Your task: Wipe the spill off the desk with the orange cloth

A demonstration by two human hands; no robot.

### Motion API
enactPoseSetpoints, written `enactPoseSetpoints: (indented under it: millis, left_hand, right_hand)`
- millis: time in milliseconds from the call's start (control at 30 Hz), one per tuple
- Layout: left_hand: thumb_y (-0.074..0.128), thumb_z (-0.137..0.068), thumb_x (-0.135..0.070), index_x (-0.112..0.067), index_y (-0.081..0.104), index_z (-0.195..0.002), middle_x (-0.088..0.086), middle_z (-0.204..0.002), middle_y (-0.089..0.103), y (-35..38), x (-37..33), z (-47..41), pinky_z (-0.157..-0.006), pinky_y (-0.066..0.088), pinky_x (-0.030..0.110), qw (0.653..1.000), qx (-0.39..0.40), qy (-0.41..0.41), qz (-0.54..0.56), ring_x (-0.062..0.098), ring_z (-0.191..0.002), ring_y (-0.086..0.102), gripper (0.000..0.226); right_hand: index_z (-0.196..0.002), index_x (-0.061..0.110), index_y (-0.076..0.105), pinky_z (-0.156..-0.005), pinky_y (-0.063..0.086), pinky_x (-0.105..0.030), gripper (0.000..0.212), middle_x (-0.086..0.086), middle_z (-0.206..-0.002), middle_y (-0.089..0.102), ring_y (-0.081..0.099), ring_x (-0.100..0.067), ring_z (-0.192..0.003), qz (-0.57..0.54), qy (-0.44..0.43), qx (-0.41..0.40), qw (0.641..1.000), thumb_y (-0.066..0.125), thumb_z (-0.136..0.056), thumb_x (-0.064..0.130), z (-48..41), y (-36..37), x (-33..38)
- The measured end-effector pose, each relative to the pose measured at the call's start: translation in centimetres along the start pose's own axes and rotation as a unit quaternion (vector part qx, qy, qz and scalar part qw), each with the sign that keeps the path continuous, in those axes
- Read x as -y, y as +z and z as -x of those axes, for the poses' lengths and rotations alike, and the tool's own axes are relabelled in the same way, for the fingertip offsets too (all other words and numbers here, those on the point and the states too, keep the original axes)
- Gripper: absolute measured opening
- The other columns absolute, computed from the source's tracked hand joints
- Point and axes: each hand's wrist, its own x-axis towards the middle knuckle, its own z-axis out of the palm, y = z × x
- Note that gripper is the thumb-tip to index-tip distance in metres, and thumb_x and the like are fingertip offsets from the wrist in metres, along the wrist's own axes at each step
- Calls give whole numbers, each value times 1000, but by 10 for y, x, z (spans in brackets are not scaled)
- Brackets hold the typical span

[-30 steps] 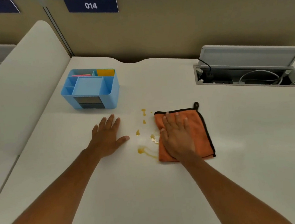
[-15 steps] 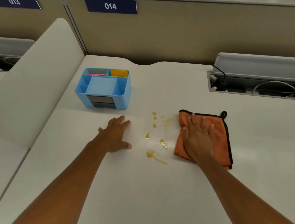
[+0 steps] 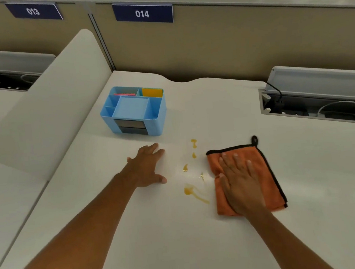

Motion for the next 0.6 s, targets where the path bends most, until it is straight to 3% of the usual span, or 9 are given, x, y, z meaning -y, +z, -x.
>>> enactPoseSetpoints:
  millis: [200, 400, 600]
  left_hand:
    - [75, -81, -61, -30, 10, -164, -8, -174, -5, -1, -1, 0, -121, 18, 68, 1000, 2, -3, -6, 22, -161, -4, 110]
    - [75, -81, -61, -31, 9, -164, -8, -174, -6, -7, -4, 2, -122, 19, 66, 1000, 14, -9, -10, 21, -160, -5, 110]
    - [75, -85, -56, -26, -2, -164, -8, -172, -18, -8, 10, 9, -126, 13, 61, 997, 57, 21, -47, 22, -160, -12, 115]
  right_hand:
    - [-160, 21, 27, -127, 4, -55, 69, 2, -170, 21, 10, -29, -158, -15, 71, -7, 997, 9, -98, 47, -83, -11, 9]
    - [-161, 23, 24, -127, 1, -54, 63, 4, -170, 20, 8, -28, -158, -12, -20, 24, 999, 13, -103, 44, -120, 0, 67]
    - [-160, 25, 27, -128, 0, -47, 65, 7, -169, 23, 9, -17, -158, -10, -71, 23, 997, 10, -101, 45, -65, 4, 54]
